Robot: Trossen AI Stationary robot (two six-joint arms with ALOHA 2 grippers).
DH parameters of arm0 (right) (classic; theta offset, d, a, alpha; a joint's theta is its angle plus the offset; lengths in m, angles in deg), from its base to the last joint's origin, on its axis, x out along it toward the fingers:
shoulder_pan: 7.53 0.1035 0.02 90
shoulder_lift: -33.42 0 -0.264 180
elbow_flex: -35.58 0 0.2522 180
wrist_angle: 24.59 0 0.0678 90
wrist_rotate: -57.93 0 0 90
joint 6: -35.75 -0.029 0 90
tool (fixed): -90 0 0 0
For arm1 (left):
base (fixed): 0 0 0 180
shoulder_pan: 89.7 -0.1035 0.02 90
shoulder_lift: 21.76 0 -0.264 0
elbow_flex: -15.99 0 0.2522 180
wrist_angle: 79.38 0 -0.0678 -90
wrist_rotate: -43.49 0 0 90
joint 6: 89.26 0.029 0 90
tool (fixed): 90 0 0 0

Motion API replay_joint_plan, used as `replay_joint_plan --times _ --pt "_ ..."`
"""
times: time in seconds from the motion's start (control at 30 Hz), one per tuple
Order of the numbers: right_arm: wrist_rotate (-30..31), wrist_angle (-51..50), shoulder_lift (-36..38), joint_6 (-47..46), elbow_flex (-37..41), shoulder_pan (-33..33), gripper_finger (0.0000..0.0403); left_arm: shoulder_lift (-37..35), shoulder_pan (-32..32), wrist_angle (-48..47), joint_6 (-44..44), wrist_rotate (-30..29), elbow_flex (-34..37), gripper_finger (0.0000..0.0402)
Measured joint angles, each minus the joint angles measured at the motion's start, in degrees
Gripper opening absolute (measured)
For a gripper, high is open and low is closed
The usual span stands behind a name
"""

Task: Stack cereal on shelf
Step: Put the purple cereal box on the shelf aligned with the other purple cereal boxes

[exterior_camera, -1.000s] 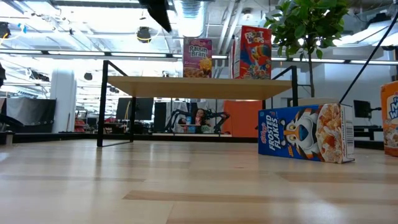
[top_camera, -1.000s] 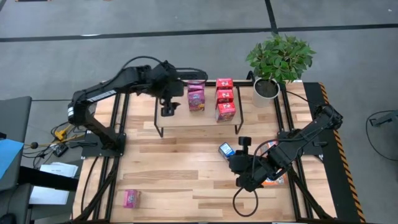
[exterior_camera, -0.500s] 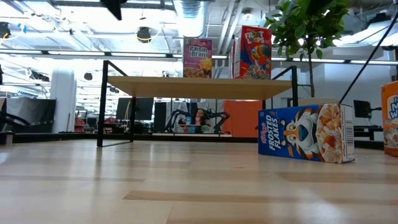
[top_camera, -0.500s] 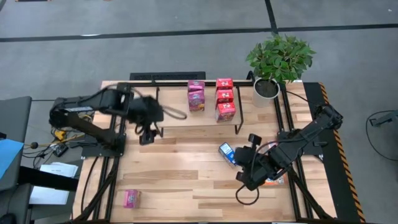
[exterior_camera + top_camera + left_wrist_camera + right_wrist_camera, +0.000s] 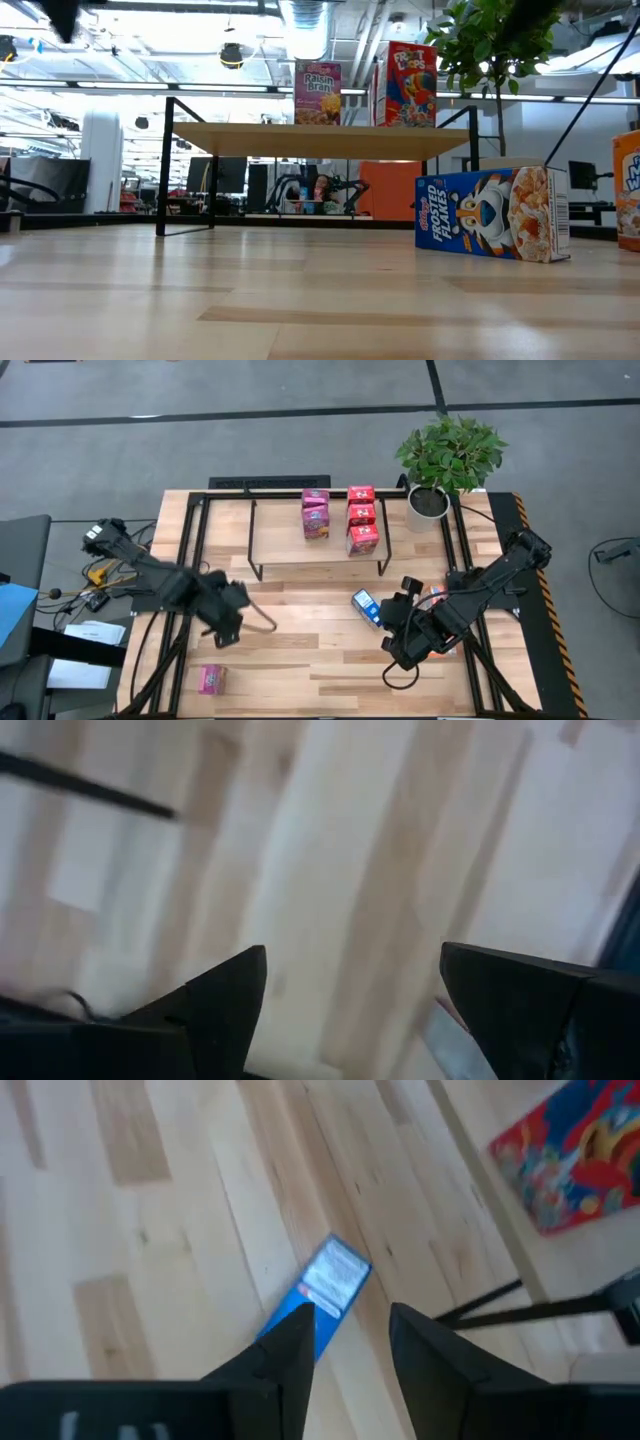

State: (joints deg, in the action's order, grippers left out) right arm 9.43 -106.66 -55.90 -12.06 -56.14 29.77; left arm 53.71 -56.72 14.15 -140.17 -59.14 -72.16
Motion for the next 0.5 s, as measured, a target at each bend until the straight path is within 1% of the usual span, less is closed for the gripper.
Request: replay_joint_plan --times 0.1,0.27,0.33,0.5 --pt "-1.22 0.76 -0.02 -1.05 2.99 -0.71 0.0162 2.20 4.84 0.36 -8.35 0.92 0.00 0.0289" --pt "-1.38 5.79 -0.09 -0.01 6.23 -1.89 0.0155 5.80 10.99 0.04 -23.46 3.35 0.00 0.0289" --pt "-1.23 7.40 -0.09 1.87 6.41 -2.31 0.0151 7.17 12.68 -0.23 -29.45 4.22 0.00 0.0289" --pt "-1.23 10.26 -0.09 6.59 6.41 -3.61 0.0143 9.12 15.18 -0.22 -40.79 9.76 0.02 0.0289"
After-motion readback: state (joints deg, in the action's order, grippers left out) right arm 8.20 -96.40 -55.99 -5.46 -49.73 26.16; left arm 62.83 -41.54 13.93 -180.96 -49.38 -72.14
